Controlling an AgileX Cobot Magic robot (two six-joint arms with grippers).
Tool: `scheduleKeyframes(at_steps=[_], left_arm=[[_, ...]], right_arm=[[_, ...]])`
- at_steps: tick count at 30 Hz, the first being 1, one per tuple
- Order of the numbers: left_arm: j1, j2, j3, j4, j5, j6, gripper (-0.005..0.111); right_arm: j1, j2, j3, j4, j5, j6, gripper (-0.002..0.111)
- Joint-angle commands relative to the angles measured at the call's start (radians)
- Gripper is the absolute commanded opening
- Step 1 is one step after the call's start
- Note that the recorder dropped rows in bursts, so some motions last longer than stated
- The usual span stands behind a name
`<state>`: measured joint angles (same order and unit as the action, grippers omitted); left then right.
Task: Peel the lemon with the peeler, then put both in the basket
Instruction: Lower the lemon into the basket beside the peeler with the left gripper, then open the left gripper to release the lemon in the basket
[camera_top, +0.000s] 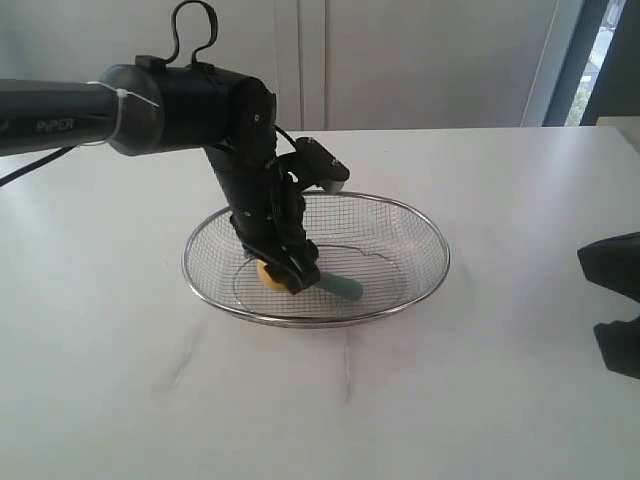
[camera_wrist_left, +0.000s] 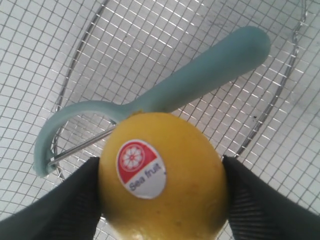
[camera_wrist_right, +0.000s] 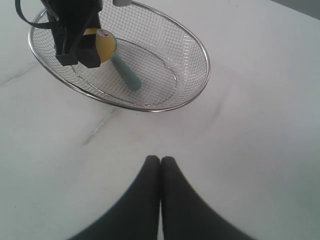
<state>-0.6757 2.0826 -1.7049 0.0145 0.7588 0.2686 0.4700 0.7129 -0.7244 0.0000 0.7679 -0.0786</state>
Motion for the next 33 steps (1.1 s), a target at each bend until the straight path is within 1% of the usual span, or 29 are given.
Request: scheduleKeyframes(at_steps=[1, 6, 11, 25, 33], left_arm=[[0.000, -0.010, -0.001, -0.005, 0.024, -0.003, 0.051], [0.000, -0.010, -0.001, -0.014, 0.029, -0.011, 0.065], [0.000, -0.010, -0.001, -0.014, 0.038, -0.011, 0.071], [0.000, -0.021, -0.001, -0.007, 0.059, -0.011, 0.072], [0.000, -0.114, -0.007, 0.025, 0.063, -0.008, 0.072]], right_arm=[[-0.003, -0.004, 0.005, 0.000, -0.013, 0.004, 0.000], [-0.003, -0.004, 0.005, 0.000, -0.013, 0.004, 0.000], [-0.003, -0.004, 0.005, 0.000, -0.013, 0.004, 0.000], [-0.003, -0.004, 0.005, 0.000, -0.013, 0.004, 0.000], [-0.003, -0.004, 0.005, 0.000, -0.013, 0.004, 0.000]])
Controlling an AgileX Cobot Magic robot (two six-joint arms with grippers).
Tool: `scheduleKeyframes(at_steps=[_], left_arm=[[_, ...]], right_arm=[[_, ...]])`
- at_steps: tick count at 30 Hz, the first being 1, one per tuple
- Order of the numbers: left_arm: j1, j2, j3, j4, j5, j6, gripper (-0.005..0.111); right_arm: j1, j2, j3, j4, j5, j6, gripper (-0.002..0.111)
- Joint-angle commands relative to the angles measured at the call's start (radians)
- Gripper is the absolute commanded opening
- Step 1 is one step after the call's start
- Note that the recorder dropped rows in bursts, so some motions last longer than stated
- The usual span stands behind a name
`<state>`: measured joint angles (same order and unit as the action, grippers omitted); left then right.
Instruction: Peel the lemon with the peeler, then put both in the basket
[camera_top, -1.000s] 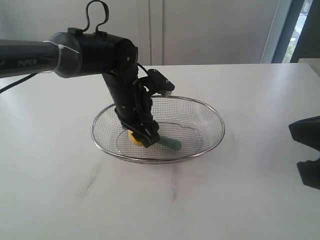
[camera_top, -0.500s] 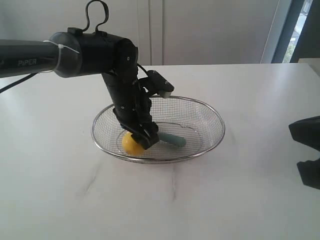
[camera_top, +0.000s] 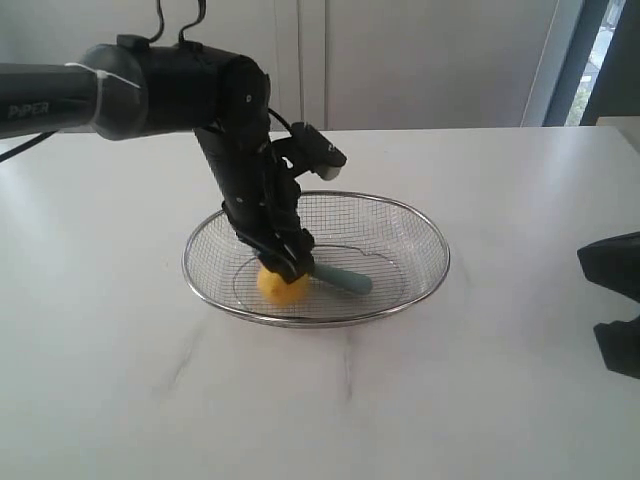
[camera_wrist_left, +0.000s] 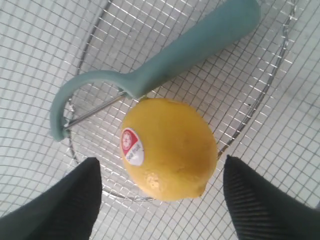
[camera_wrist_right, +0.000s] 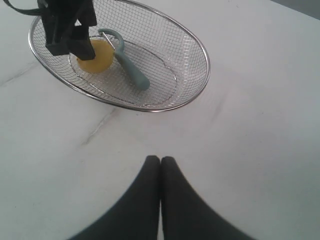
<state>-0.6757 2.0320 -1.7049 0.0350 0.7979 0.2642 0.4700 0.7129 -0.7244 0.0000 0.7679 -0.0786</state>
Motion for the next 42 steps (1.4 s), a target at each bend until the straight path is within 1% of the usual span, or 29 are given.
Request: scheduleKeyframes(at_steps=[1, 5, 8, 11, 13, 15, 18, 19, 20, 21, 25, 28, 29, 32, 36, 37, 38, 39, 42], left_arm=[[0.000, -0.080, -0.007, 0.003, 0.029, -0.003, 0.072], [-0.006, -0.136, -0.007, -0.004, 0.091, 0.033, 0.069], [-0.015, -0.167, -0.007, -0.043, 0.182, 0.150, 0.069], [-0.021, -0.170, -0.003, -0.147, 0.297, 0.301, 0.069], [-0.024, -0.170, -0.001, -0.208, 0.363, 0.371, 0.067], [-0.024, -0.175, -0.001, -0.271, 0.387, 0.373, 0.060], [-0.024, -0.196, -0.001, -0.301, 0.409, 0.358, 0.042], [-0.024, -0.220, -0.001, -0.305, 0.409, 0.332, 0.030], [-0.024, -0.233, -0.001, -0.305, 0.409, 0.320, 0.026], [-0.024, -0.270, -0.001, -0.305, 0.417, 0.296, 0.016], [-0.024, -0.347, -0.001, -0.303, 0.423, 0.274, 0.000], [-0.024, -0.413, -0.001, -0.286, 0.423, 0.246, 0.000], [-0.024, -0.459, 0.003, -0.257, 0.423, 0.209, 0.000], [-0.024, -0.585, 0.076, -0.228, 0.423, 0.158, 0.000], [-0.024, -0.820, 0.278, -0.198, 0.423, 0.096, 0.000], [-0.024, -0.859, 0.312, -0.190, 0.419, 0.079, 0.000], [-0.024, -0.909, 0.352, -0.177, 0.407, 0.059, 0.000], [-0.024, -0.982, 0.413, -0.152, 0.387, 0.019, 0.000], [-0.024, -1.205, 0.536, -0.086, 0.313, -0.098, 0.000]], right_arm=[[-0.003, -0.004, 0.005, 0.000, -0.013, 0.004, 0.000], [-0.003, -0.004, 0.005, 0.000, -0.017, 0.004, 0.000], [-0.003, -0.004, 0.005, 0.000, -0.029, 0.004, 0.000], [-0.003, -0.004, 0.010, 0.000, -0.033, 0.004, 0.000], [-0.003, -0.004, 0.017, 0.000, -0.039, 0.004, 0.000], [-0.003, -0.004, 0.024, 0.000, -0.042, 0.004, 0.000], [-0.003, -0.004, 0.029, 0.000, -0.047, 0.004, 0.000], [-0.003, -0.004, 0.029, -0.012, -0.052, 0.004, 0.000], [-0.003, -0.004, 0.029, -0.017, -0.052, 0.004, 0.000], [-0.003, -0.004, 0.029, -0.024, -0.052, 0.004, 0.000], [-0.003, -0.004, 0.029, -0.036, -0.052, 0.004, 0.000], [-0.003, -0.004, 0.029, -0.047, -0.059, 0.004, 0.000], [-0.003, -0.004, 0.029, -0.058, -0.059, 0.004, 0.000], [-0.003, -0.004, 0.039, -0.060, -0.059, 0.004, 0.000], [-0.003, -0.004, 0.062, -0.060, -0.059, 0.004, 0.000], [-0.003, -0.004, 0.062, -0.060, -0.062, 0.004, 0.000], [-0.003, -0.004, 0.062, -0.060, -0.064, 0.004, 0.000], [-0.003, -0.004, 0.062, -0.060, -0.071, 0.004, 0.000], [-0.003, -0.004, 0.062, -0.056, -0.075, 0.004, 0.000]])
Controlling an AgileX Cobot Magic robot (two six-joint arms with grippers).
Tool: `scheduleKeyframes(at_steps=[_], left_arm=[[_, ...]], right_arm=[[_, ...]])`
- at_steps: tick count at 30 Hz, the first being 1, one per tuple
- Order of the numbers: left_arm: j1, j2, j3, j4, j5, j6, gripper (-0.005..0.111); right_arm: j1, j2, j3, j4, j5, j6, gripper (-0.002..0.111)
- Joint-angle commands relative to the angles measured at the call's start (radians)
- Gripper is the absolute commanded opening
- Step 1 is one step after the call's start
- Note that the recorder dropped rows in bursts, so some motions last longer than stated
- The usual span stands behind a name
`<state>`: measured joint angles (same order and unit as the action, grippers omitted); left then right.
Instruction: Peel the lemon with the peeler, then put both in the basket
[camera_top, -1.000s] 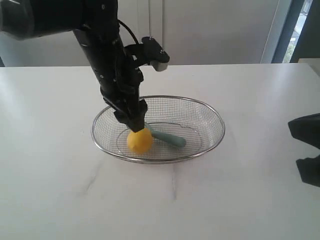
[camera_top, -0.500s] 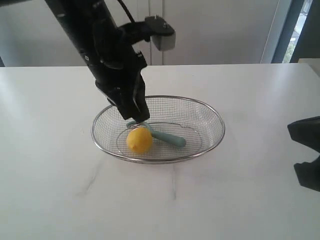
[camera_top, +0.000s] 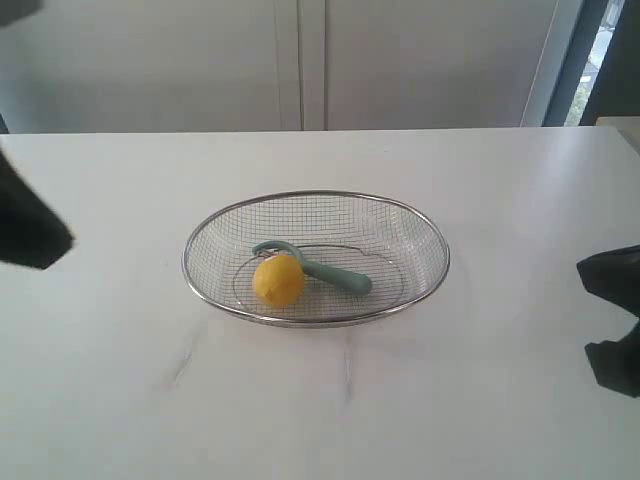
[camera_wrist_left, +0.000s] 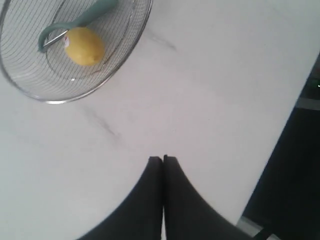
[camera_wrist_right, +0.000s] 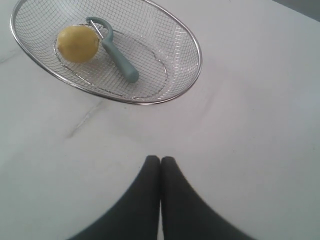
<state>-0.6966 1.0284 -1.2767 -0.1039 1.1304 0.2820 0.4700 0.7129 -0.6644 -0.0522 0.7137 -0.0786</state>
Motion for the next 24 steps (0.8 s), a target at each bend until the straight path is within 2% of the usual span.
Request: scheduleKeyframes(at_steps=[1, 6, 24], left_arm=[[-0.003, -0.263, 0.141, 0.062, -0.047, -0.127, 0.000], [-0.003, -0.442, 0.205, 0.062, -0.057, -0.127, 0.000], [-0.003, -0.464, 0.205, 0.062, -0.066, -0.125, 0.000]], right_arm=[[-0.003, -0.004, 0.002, -0.004, -0.021, 0.004, 0.000], [-0.003, -0.004, 0.002, -0.004, -0.021, 0.004, 0.000], [-0.003, -0.004, 0.002, -0.004, -0.023, 0.004, 0.000]])
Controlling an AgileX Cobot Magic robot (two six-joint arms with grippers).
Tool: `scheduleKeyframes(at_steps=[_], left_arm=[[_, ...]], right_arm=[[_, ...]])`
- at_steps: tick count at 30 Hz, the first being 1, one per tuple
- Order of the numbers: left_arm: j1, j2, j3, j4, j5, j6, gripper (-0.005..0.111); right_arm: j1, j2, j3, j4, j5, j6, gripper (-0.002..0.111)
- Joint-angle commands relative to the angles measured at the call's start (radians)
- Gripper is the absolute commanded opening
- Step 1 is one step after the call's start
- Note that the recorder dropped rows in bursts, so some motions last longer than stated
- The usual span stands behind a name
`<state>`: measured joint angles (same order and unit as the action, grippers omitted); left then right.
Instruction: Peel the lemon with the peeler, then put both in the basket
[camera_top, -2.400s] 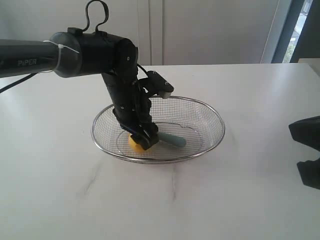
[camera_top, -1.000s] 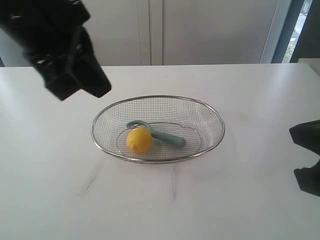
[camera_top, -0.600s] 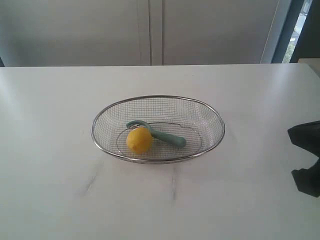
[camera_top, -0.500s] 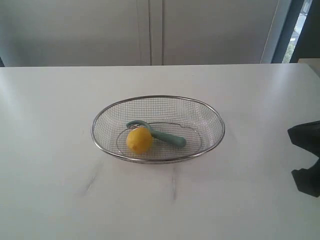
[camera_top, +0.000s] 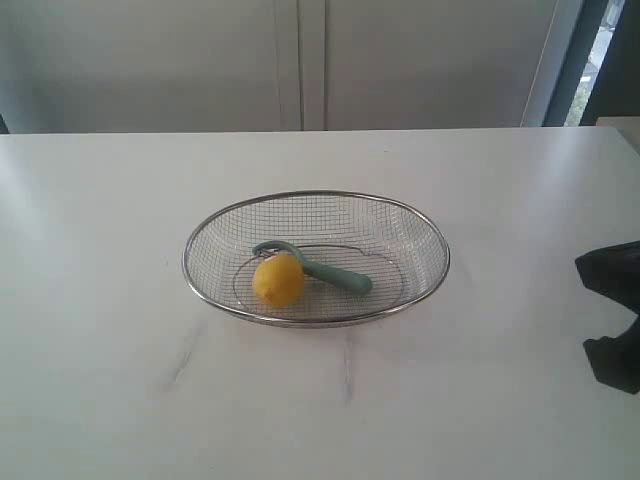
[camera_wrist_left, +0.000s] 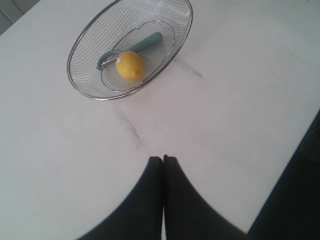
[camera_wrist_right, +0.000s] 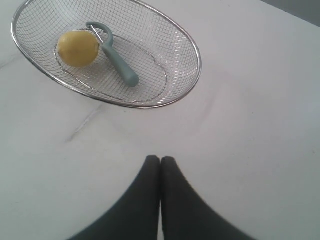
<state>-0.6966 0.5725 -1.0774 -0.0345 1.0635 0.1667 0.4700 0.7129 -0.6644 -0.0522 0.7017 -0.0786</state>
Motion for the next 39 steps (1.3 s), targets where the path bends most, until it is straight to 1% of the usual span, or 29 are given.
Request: scheduleKeyframes(at_steps=[1, 26, 29, 31, 33, 36, 39], left_arm=[[-0.003, -0.008, 0.005, -0.007, 0.001, -0.010, 0.000], [-0.003, -0.022, 0.008, -0.005, 0.003, -0.012, 0.000], [-0.001, -0.047, 0.034, -0.046, -0.019, -0.031, 0.000], [0.007, -0.064, 0.072, -0.094, -0.093, -0.036, 0.000], [0.026, -0.081, 0.124, -0.116, -0.214, -0.036, 0.000], [0.057, -0.096, 0.244, -0.107, -0.467, -0.029, 0.000], [0.069, -0.096, 0.374, -0.083, -0.738, -0.029, 0.000]], right_arm=[[-0.003, -0.004, 0.002, -0.004, -0.011, 0.004, 0.000], [-0.003, -0.004, 0.002, -0.004, -0.011, 0.004, 0.000], [-0.003, -0.004, 0.002, -0.004, -0.011, 0.004, 0.000], [-0.003, -0.004, 0.002, -0.004, -0.011, 0.004, 0.000], [-0.003, -0.004, 0.002, -0.004, -0.011, 0.004, 0.000], [-0.003, -0.004, 0.002, -0.004, -0.011, 0.004, 0.000], [-0.003, -0.004, 0.002, -0.004, -0.011, 0.004, 0.000]])
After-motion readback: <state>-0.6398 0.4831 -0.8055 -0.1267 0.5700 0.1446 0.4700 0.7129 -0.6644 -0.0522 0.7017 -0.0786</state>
